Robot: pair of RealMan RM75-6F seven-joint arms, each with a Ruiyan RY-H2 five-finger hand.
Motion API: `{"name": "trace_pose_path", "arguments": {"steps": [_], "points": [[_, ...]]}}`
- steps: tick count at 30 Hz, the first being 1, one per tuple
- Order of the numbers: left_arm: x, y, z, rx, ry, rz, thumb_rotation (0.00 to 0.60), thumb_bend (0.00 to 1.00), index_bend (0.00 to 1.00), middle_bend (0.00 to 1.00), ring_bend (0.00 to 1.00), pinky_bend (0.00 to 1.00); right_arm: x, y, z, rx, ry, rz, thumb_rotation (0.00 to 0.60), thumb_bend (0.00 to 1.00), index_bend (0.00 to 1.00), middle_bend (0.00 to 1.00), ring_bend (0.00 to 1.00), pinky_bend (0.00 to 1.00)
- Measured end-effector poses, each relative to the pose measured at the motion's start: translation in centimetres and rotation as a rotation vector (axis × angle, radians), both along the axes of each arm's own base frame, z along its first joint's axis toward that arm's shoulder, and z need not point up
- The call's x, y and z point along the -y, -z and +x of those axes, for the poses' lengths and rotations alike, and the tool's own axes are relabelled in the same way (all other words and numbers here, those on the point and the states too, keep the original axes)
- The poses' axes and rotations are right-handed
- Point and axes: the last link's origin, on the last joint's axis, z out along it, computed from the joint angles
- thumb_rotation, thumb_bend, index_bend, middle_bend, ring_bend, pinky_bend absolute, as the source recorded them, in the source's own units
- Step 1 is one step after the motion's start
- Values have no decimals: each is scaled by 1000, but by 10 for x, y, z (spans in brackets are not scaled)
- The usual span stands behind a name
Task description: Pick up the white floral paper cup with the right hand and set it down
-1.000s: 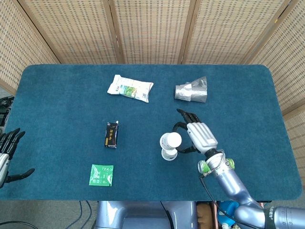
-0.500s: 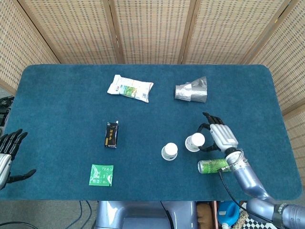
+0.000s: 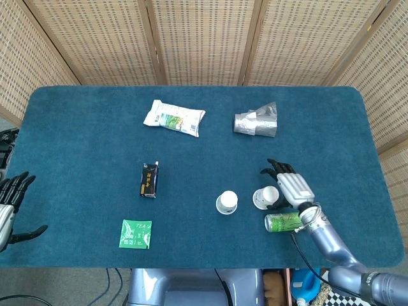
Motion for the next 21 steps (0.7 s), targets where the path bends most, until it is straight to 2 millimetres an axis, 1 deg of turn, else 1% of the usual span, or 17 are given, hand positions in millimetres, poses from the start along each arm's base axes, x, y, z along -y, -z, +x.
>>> {"name": "trace_pose_path", "arguments": {"steps": [4,7,8,11,12,14,16,18,21], "points": [[1,-2,0,6,1,7,600,0,0,0,0,0,-10,-14,2,14,-30,-32,600,16,148,0,0,0],[1,-4,-1,6,7,18,600,0,0,0,0,0,-20,-25,-2,-14,-84,-73,600,2,142,0,0,0],[2,-4,-1,6,9,20,600,0,0,0,0,0,-24,-29,-4,-29,-108,-93,600,0,129,0,0,0],[3,-3,0,4,16,23,600,0,0,0,0,0,-40,-41,-14,-93,-204,-175,600,0,26,0,0,0],[4,-3,0,3,17,24,600,0,0,0,0,0,-47,-47,-18,-121,-244,-214,600,0,5,0,0,0],[5,-2,0,1,22,26,600,0,0,0,0,0,-60,-55,-27,-155,-290,-273,600,0,0,0,0,0],[7,-2,2,-1,29,28,600,0,0,0,0,0,-77,-62,-37,-176,-311,-334,600,0,0,0,0,0],[9,-2,2,-5,34,32,600,0,0,0,0,0,-96,-67,-46,-181,-320,-382,600,0,0,0,0,0],[12,-2,4,-7,42,35,600,0,0,0,0,0,-119,-67,-57,-186,-324,-419,600,0,0,0,0,0]]}}
